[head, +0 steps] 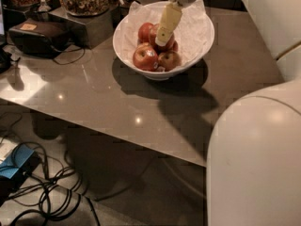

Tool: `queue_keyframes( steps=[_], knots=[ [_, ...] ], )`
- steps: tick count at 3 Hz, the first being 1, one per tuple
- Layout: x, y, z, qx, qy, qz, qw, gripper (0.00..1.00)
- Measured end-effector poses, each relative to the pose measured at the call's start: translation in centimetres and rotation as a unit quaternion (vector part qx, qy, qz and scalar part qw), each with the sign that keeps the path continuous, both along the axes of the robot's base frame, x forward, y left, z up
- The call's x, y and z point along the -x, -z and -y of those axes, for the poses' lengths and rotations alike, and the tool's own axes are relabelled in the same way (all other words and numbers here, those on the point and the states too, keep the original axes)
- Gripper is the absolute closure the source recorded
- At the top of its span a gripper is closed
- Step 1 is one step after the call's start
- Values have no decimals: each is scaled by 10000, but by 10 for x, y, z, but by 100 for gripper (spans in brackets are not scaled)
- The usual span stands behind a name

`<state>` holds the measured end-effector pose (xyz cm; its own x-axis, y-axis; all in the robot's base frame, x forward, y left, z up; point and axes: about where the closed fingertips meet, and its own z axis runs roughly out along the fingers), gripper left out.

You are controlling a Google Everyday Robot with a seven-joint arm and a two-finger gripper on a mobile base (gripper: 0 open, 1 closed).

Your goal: Pick apple from white bowl

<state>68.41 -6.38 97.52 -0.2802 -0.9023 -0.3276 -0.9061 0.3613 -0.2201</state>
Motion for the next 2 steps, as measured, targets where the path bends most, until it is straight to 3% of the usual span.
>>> queue_keyframes(
  steps=[2],
  knots=[
    [-12, 16, -2, 22, 68, -84, 9999, 64]
  ],
)
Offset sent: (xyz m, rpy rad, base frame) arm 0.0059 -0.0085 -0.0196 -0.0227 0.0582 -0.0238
